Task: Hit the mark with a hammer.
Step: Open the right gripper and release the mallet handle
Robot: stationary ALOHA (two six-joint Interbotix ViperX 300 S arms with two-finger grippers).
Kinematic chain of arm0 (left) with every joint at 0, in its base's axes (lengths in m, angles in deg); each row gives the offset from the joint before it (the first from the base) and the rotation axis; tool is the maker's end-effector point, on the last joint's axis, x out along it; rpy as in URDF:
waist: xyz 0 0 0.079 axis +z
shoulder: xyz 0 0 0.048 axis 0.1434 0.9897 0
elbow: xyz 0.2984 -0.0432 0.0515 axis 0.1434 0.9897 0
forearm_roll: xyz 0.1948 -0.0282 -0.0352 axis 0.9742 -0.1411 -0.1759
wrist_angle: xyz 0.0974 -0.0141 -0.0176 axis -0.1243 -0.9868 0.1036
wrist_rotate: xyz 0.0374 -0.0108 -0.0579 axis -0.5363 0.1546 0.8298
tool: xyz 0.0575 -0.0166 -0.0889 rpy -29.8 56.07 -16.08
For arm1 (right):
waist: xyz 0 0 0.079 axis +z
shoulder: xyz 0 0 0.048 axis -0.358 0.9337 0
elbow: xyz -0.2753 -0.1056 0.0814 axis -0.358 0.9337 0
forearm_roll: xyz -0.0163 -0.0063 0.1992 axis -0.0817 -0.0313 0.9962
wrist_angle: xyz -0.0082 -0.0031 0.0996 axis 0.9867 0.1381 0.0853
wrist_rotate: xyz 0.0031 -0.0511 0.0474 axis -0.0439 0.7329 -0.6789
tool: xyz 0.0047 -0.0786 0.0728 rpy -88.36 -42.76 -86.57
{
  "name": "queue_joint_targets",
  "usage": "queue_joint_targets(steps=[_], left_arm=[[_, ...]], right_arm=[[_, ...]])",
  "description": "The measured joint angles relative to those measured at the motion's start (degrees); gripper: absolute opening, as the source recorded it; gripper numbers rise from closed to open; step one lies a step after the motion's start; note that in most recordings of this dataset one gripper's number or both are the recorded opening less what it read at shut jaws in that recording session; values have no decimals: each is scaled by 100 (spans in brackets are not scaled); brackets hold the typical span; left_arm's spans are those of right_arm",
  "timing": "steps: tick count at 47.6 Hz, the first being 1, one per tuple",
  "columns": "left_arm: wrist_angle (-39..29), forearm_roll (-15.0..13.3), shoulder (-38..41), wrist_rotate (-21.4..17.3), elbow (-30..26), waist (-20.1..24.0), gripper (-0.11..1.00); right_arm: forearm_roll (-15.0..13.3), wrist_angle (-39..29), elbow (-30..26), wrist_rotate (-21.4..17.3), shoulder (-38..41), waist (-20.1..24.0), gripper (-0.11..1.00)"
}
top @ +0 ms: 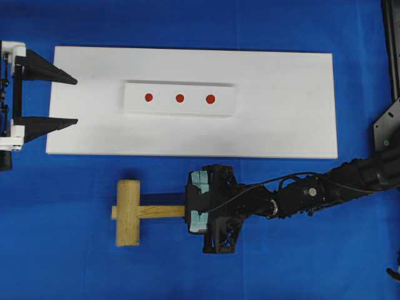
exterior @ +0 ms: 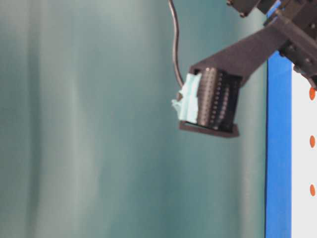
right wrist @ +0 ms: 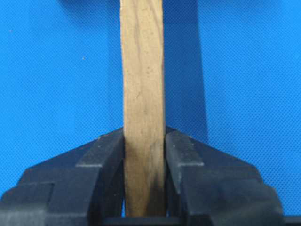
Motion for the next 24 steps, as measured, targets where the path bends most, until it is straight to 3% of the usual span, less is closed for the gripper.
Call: queue_joint_targets(steps=[12,14,19,24], left_arm=[[0,0,0,9,0,0,87],[0,0,0,0,0,0,87],[0,0,-9,9,0,0,87],[9,0,0,0,0,0,87]], right_arm=[[26,158,0,-18,0,9,88],[35,202,18,-9,-9,9,90],[26,299,123,35,-229,9,82],[18,325,246,88,-633,9,81]])
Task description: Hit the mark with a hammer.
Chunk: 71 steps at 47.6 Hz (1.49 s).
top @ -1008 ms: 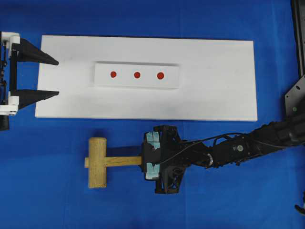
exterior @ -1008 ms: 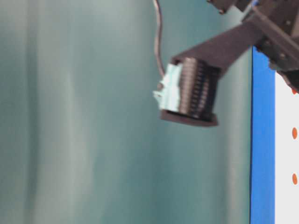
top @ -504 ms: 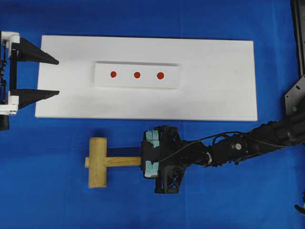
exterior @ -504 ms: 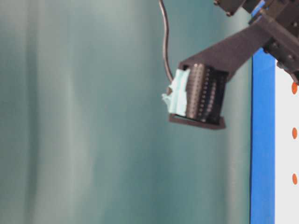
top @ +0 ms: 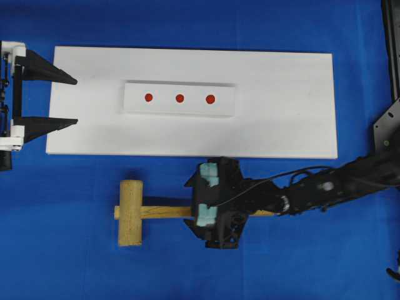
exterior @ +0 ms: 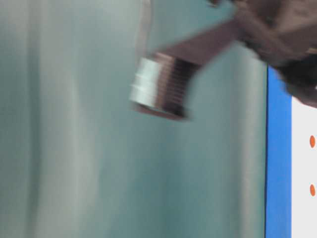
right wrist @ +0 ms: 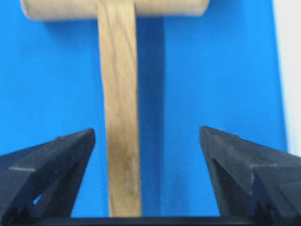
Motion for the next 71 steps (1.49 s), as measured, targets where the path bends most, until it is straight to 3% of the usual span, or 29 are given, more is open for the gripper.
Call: queue_joint_targets(steps=[20,34,53,61,71], left_arm=[[0,0,-9,9,0,0,87],[-9,0,0,0,0,0,87],[62,0,0,0,0,0,87],[53,0,-26,0,0,0,87],[-9,0,-281,0,9,0,87]], right_arm=[[-35,536,519,281,-1397,-132,82],[-158,501,914,475,-1775,-861,82],[-176,-448,1266,1063,-2259,-2232,82],[-185,-510,1547,1143,-2619,-2373,81],[-185,-404,2232,1143,-3814,-2373,81]])
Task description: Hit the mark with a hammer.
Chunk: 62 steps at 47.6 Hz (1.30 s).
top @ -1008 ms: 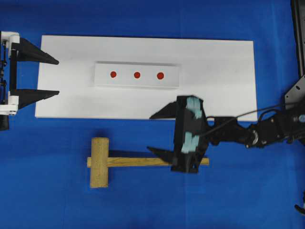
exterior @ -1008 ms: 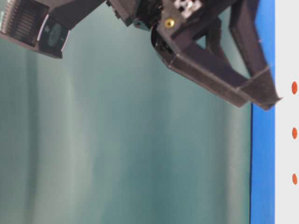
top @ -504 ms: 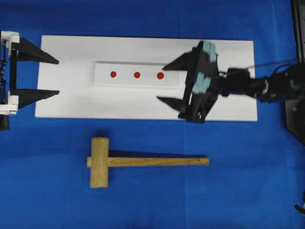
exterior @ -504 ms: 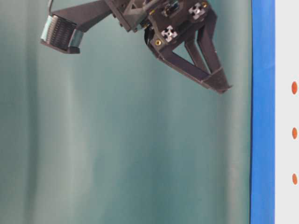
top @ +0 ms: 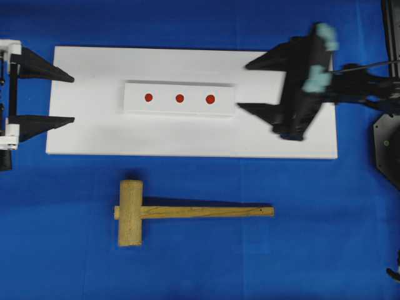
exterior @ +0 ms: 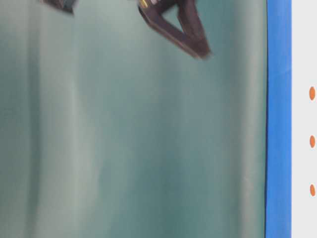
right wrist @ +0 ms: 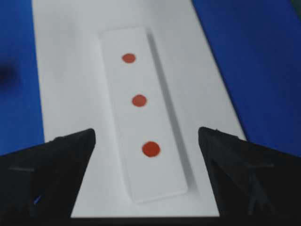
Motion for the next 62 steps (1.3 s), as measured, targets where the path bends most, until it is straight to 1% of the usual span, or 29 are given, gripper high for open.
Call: queue_joint_targets(steps=[10,18,29,39,48,55,62], left_arm=[[-149,9,-334,-26,70,0,87],[-422,0,-659,-35,141,0,87],[-782,0,-1222,-62,308,-79,87],[-940,0,-1740,-79,571,-105,87],[-967,0,-2004,-79,835,-97,87],[-967,0,-2021,-79,923,-97,87],[-958,0,-2030,-79,958,-105,87]], right_arm=[[9,0,580,0,-1213,0,81],[9,0,949,62,-1854,0,81],[9,-185,1521,290,-2628,0,81],[9,-281,2021,343,-3050,0,81],[9,-396,2470,334,-3322,0,81],[62,-396,2619,334,-3516,0,81],[70,-396,2646,334,-3595,0,81]])
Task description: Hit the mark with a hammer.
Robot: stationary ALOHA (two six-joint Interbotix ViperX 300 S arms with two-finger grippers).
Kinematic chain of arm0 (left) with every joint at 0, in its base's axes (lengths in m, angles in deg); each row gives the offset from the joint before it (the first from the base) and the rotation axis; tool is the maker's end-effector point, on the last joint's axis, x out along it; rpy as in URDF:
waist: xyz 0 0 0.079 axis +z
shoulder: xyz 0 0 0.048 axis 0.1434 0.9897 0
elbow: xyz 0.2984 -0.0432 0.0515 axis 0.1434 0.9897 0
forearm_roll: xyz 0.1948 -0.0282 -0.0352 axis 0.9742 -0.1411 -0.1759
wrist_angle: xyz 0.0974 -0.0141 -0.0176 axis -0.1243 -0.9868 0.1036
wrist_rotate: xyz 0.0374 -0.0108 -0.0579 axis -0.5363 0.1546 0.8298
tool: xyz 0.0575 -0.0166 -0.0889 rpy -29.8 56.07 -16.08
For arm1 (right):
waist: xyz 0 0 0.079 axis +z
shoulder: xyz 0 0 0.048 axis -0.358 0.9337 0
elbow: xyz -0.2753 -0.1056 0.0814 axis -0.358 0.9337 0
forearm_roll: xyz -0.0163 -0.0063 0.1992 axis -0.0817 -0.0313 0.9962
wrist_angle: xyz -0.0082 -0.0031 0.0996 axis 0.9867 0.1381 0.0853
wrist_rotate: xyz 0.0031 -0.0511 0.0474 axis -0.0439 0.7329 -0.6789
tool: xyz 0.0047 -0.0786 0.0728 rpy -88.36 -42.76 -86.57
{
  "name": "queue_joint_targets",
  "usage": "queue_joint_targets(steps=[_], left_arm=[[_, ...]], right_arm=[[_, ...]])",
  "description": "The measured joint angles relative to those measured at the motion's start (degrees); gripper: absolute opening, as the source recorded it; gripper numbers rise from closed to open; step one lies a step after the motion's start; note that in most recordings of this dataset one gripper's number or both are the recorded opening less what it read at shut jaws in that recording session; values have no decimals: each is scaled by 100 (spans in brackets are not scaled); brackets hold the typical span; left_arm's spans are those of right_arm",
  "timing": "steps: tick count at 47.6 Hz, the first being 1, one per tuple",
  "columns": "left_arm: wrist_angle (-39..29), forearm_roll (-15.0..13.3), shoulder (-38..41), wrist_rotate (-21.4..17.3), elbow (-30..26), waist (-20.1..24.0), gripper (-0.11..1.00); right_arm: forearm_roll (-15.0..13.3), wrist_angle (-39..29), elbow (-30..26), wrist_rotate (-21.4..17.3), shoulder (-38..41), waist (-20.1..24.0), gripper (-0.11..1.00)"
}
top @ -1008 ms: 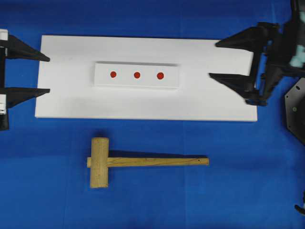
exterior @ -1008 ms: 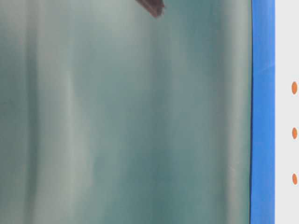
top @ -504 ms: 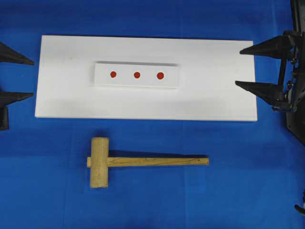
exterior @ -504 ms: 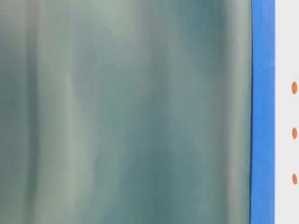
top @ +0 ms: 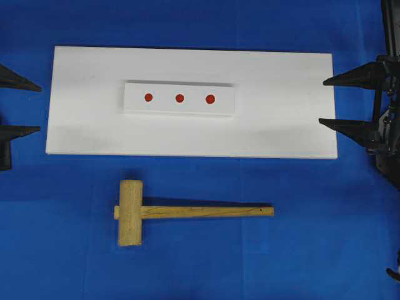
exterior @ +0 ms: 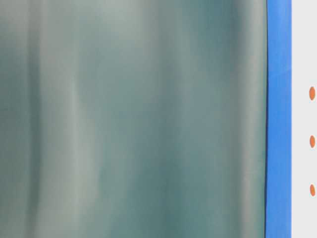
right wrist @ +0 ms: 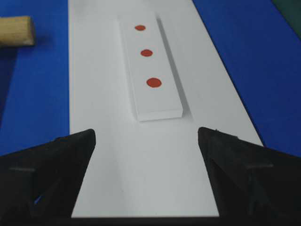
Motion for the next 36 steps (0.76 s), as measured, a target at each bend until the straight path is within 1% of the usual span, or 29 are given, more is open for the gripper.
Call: queue_joint_targets(steps=[36], left_arm=[[-9,0,-9,0,9,0,85]], right_arm=[[0,53,26,0,0,0,80]])
